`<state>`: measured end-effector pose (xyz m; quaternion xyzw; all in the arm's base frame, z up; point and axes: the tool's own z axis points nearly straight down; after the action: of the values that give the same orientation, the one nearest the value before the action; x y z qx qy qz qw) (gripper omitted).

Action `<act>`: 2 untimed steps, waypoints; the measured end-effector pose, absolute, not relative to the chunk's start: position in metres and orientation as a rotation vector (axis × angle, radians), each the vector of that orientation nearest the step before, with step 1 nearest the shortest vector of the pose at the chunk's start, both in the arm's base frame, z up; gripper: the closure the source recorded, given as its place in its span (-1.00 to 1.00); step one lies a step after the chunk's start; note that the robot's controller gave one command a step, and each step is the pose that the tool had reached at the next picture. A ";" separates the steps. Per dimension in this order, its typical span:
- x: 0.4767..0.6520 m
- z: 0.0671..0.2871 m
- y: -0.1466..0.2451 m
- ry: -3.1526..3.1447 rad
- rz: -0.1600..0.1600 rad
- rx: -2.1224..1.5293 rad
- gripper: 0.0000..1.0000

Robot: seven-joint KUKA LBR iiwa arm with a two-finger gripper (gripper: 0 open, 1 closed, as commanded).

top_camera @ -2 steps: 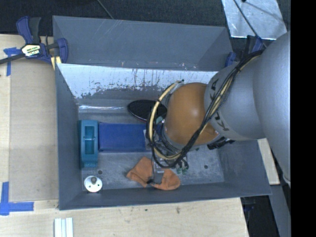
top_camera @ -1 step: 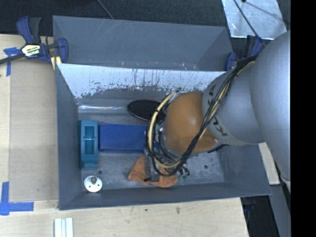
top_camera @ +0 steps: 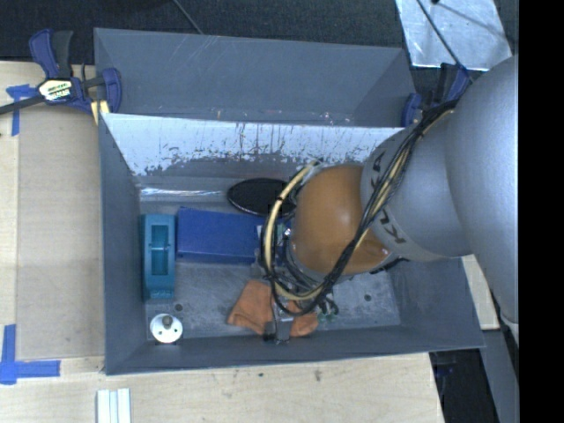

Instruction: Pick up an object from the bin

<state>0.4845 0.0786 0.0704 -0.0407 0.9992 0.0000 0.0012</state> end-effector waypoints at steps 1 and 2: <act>0.485 0.071 0.079 3.136 0.000 -0.127 1.00; 0.485 0.071 0.079 3.136 0.000 -0.127 1.00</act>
Offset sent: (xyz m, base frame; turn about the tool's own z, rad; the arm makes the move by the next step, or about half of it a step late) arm 0.0000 0.0000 0.0000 0.0000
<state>0.4846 0.0786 0.0707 -0.0405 0.9992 0.0000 0.0015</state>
